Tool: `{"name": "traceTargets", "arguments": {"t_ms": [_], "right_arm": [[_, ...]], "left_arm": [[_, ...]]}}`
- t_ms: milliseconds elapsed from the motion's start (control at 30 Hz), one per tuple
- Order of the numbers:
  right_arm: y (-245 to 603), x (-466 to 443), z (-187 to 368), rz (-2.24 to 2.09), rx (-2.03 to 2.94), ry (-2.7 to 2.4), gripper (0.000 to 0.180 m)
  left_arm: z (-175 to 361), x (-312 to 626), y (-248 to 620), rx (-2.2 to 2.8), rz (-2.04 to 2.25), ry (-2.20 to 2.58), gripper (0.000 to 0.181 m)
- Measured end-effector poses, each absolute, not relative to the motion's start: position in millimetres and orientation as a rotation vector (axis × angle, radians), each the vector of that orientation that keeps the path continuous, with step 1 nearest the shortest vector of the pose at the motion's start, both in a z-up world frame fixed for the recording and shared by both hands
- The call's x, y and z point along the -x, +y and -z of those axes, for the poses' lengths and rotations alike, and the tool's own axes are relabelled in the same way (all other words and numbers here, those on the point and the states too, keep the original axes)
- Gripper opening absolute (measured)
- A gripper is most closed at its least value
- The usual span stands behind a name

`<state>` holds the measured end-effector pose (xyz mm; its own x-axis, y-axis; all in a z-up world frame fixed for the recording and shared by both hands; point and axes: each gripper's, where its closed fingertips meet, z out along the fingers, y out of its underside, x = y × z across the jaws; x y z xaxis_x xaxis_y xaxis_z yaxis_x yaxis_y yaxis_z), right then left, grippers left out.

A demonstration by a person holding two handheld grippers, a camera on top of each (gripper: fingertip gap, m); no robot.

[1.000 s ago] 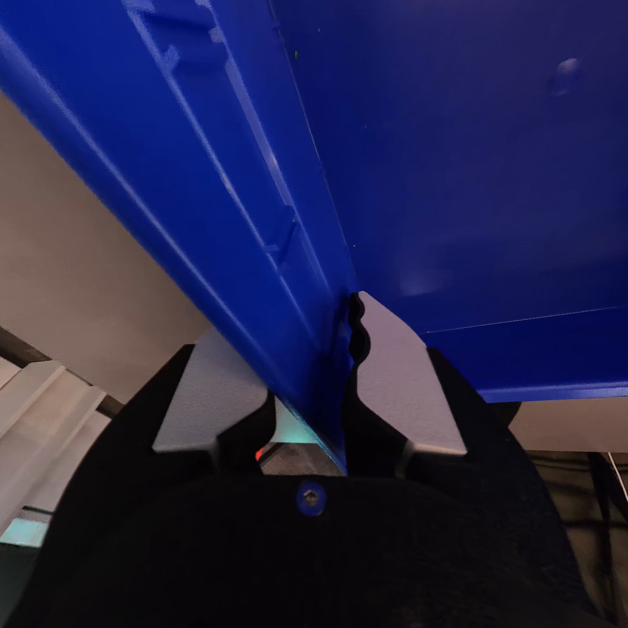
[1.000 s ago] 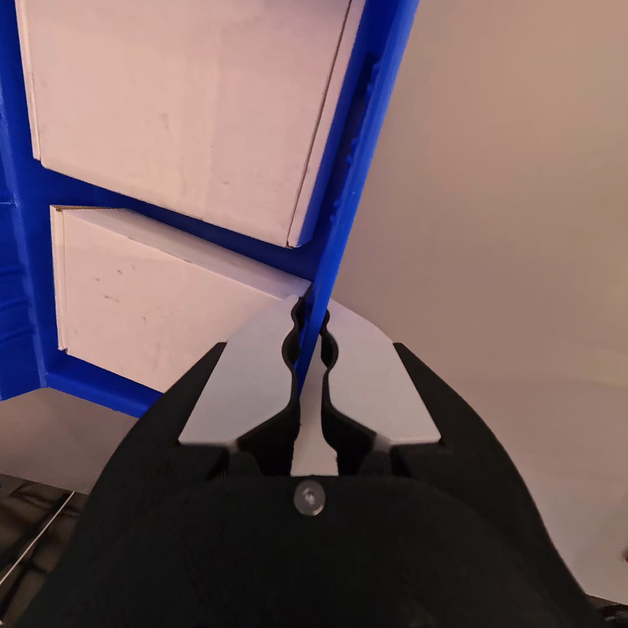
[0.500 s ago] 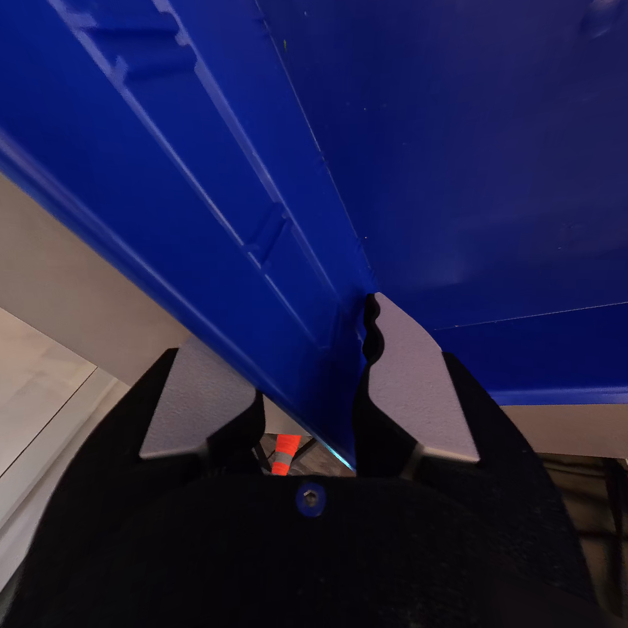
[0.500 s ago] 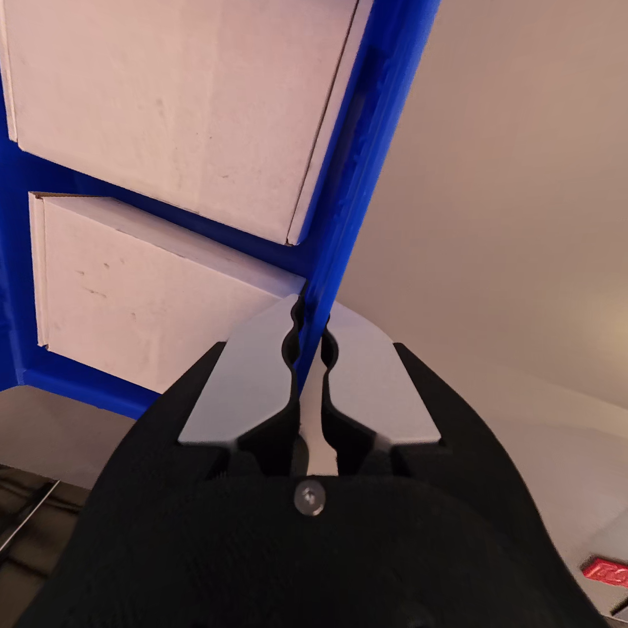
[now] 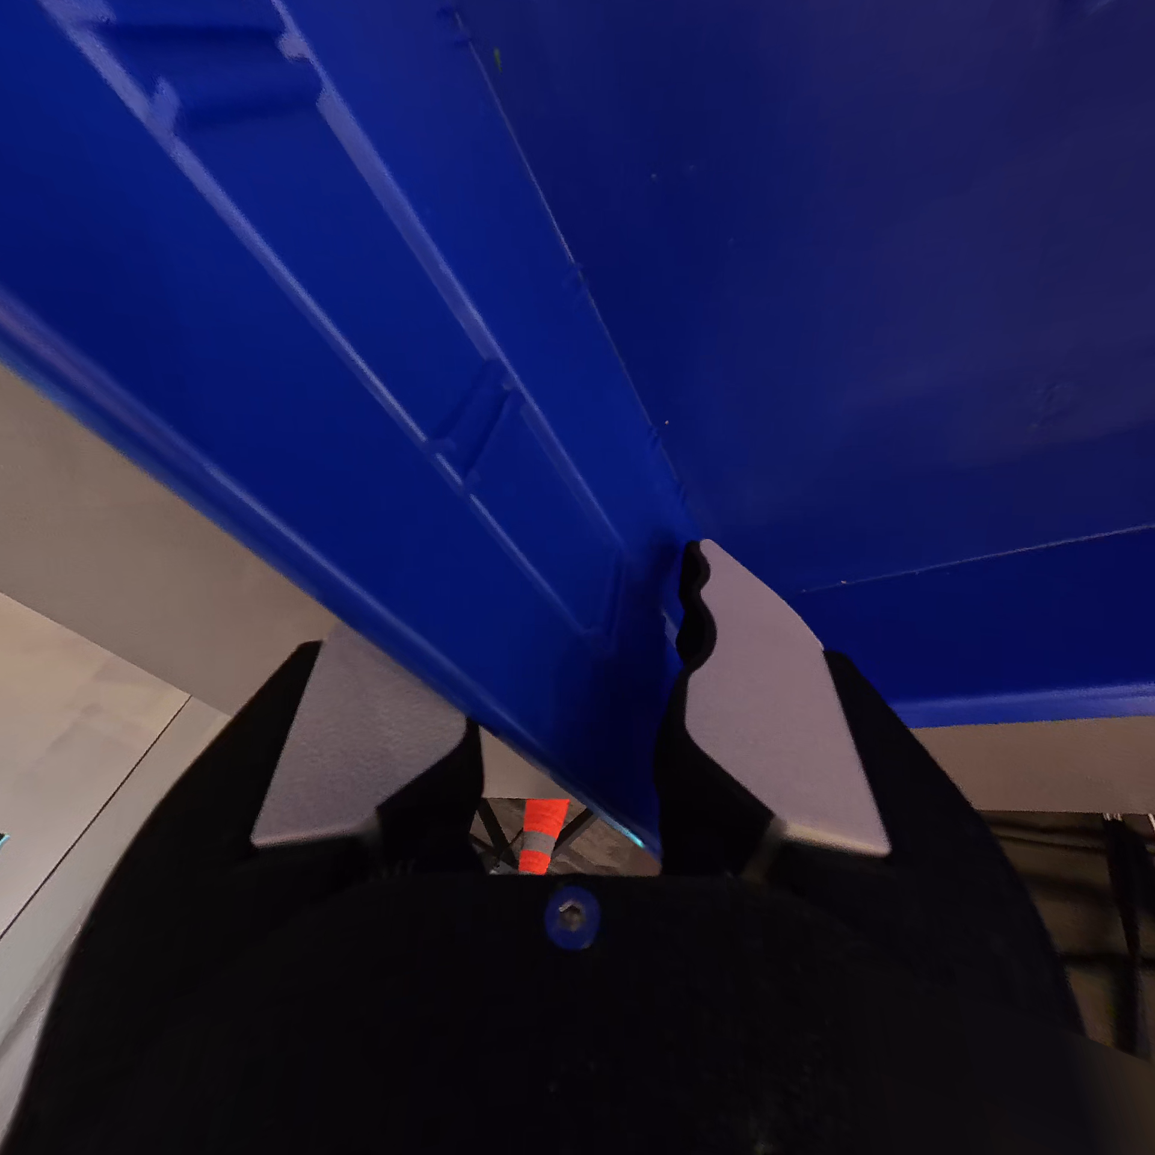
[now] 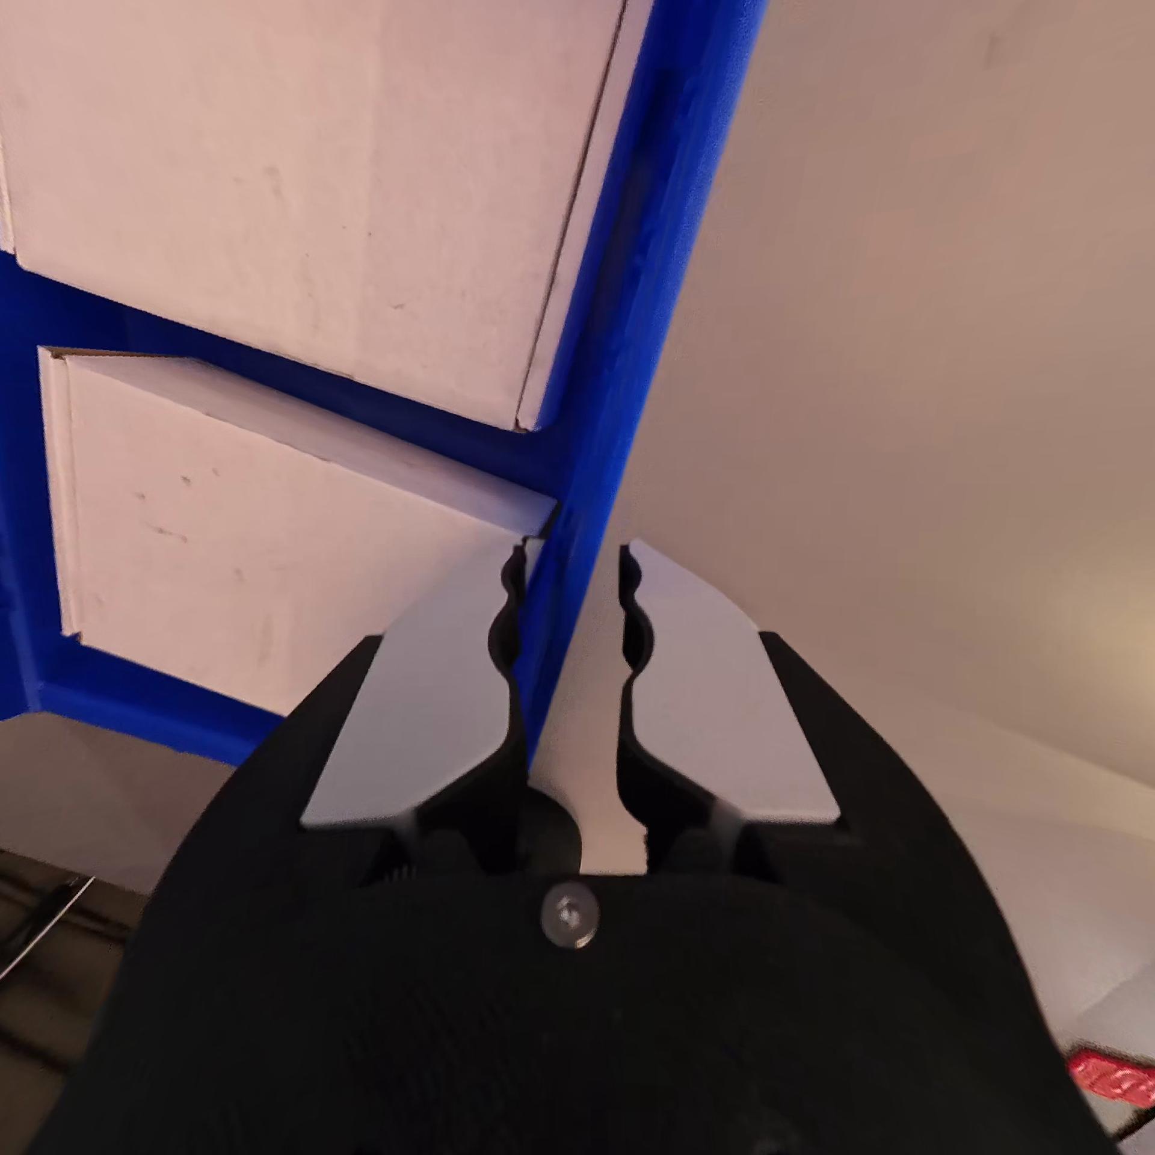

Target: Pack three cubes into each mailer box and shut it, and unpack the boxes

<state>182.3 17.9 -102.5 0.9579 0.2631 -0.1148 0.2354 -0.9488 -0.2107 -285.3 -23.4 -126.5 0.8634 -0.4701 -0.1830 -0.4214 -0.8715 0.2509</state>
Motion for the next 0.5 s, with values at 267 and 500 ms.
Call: {"name": "traceTargets", "arguments": {"t_ms": [267, 500], "right_arm": [[22.8, -198.2, 47.6, -0.074, 2.698, -0.234, 0.04], [33.5, -81.8, -49.7, -0.322, 2.104, -0.44, 0.043]], "left_arm": [[115.2, 280.4, -31.7, -2.827, 0.327, -0.805, 0.07], [91.9, 283.8, -31.4, -2.915, 0.259, -0.87, 0.068]]}}
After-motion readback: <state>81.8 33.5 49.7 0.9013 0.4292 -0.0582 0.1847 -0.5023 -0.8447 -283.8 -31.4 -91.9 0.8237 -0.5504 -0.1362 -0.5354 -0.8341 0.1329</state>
